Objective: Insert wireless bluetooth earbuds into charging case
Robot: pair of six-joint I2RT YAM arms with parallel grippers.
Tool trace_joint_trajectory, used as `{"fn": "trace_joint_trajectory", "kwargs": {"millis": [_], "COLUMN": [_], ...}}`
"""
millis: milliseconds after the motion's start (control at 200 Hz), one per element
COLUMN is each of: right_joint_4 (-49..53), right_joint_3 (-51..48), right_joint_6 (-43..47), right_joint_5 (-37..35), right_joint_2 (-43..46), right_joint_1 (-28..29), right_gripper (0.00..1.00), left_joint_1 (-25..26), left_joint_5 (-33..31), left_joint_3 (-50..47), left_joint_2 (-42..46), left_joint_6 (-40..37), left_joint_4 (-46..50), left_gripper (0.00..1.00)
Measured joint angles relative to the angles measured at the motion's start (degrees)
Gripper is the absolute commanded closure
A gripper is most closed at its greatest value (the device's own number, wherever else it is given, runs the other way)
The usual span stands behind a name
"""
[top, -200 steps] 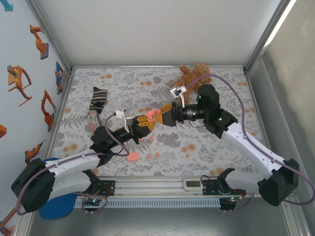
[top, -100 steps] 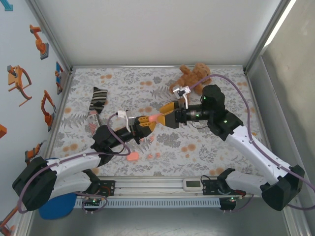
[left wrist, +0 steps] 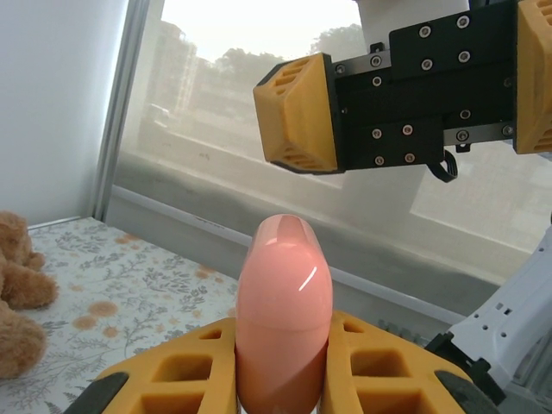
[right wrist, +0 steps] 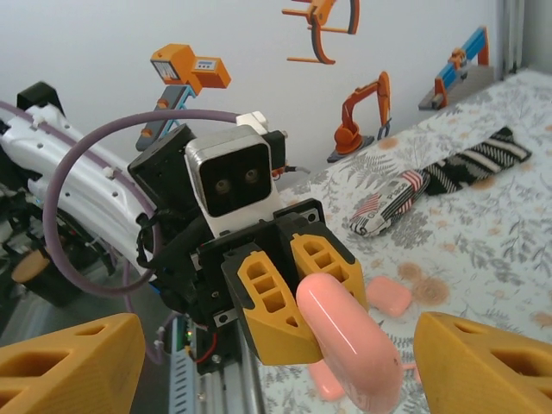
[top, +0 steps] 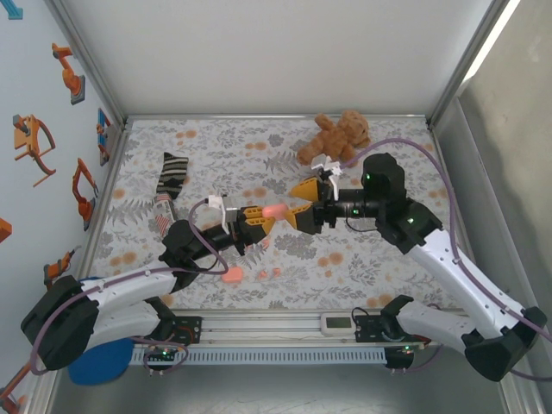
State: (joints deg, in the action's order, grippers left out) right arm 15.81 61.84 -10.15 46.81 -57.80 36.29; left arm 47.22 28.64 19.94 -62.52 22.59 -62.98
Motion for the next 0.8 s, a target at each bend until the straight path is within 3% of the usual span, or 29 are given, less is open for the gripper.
{"fn": "trace_joint_trajectory", "kwargs": {"millis": [165,316,581,801], "right_joint_4": [2.12,5.29,7.52,6.51], "right_joint_3": [-0.70,-0.09,0.81,0.81], "right_joint_6": [8.87,13.49,14.62,14.75], "right_joint_5": [-0.50,1.05,5.33,6.08], "right_joint_2": [2.71,-1.62,-8.17,-7.54], "right_joint_1": [0.22,0.22,2.78,4.02], "right_gripper": [0.23,0.33,0.39,0.54], "left_joint_1": [0.24,0.50,0.87,1.18], "left_joint_5": [2.25,3.93,4.63,4.59], "left_joint_3": [0.00,0.00,0.00,0.00], "left_joint_2": [0.76,1.66,3.87,5.01], "left_joint_6": [-0.37,-0.57,-1.46,-2.32], "left_joint_4": [0.02,0.09,1.79,3.23], "left_gripper": [1.00,1.00,1.00,1.00]}}
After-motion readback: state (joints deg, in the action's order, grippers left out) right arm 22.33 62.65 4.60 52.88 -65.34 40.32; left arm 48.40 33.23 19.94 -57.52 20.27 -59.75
